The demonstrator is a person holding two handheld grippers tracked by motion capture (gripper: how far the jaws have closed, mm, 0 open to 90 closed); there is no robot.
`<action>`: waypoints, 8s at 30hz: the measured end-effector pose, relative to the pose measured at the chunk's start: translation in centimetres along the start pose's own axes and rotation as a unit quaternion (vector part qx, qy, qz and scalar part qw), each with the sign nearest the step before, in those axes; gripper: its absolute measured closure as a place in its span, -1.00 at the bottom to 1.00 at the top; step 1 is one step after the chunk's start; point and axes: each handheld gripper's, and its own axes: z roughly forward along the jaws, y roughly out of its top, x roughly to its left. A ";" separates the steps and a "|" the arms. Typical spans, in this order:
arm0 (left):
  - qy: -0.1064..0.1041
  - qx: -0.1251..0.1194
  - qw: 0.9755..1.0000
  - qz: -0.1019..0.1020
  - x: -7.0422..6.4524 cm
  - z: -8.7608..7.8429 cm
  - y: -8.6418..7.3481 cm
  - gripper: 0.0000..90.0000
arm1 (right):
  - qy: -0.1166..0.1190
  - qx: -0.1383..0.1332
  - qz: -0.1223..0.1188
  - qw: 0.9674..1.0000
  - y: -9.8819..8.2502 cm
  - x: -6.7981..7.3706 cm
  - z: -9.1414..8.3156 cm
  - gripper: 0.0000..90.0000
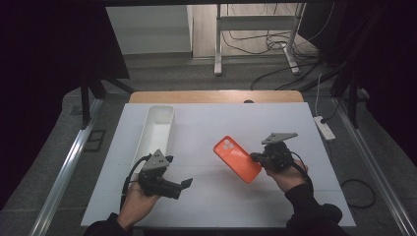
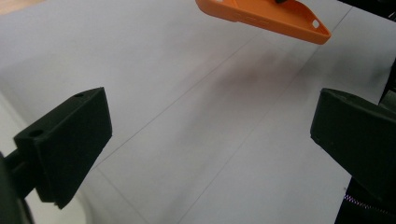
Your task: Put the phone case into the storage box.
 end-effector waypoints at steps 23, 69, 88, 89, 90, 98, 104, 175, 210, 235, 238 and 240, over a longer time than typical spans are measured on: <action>-0.058 0.008 0.997 -0.044 0.5 3.8 3.1 -1.00 | 0.002 -0.044 -0.005 0.999 0.5 1.1 -1.1 0.98; -0.183 0.022 0.975 -0.124 -0.1 7.6 6.0 -0.17 | 0.005 -0.088 -0.039 0.995 1.0 4.7 -1.2 0.98; -0.229 0.011 0.947 -0.225 0.7 7.9 5.2 0.71 | -0.001 -0.099 -0.044 0.994 0.9 4.9 -1.0 0.97; -0.231 0.011 0.946 -0.228 0.7 7.9 5.2 0.79 | -0.002 -0.096 -0.046 0.994 0.9 5.0 -0.9 0.97; -0.231 0.010 0.945 -0.231 0.7 7.9 5.2 0.79 | -0.001 -0.095 -0.044 0.994 0.9 5.0 -0.8 0.97; -0.218 0.004 0.948 -0.231 0.5 7.7 5.2 0.90 | 0.013 -0.093 -0.033 0.995 0.9 4.8 -0.6 0.81; -0.207 0.003 0.953 -0.221 0.9 7.2 5.3 0.90 | 0.017 -0.097 -0.016 0.995 1.0 4.5 -1.0 0.26; -0.317 0.024 0.948 0.010 -0.4 6.0 6.5 0.46 | 0.289 0.000 -0.042 0.956 0.4 6.2 0.2 0.92; -0.080 0.014 0.997 -0.006 -0.9 5.4 6.4 -0.30 | 0.097 -0.044 -0.051 0.993 0.2 5.7 -0.2 0.91; -0.117 0.027 0.992 -0.040 -0.6 5.4 6.3 0.80 | 0.075 -0.037 -0.069 0.994 0.2 6.6 0.4 0.91; -0.122 0.027 0.991 -0.050 -0.5 5.4 6.3 0.84 | 0.074 -0.037 -0.069 0.994 0.2 6.6 0.4 0.91; -0.126 0.027 0.990 -0.060 -0.3 5.4 6.2 0.92 | 0.070 -0.037 -0.073 0.994 0.2 6.6 0.4 0.91</action>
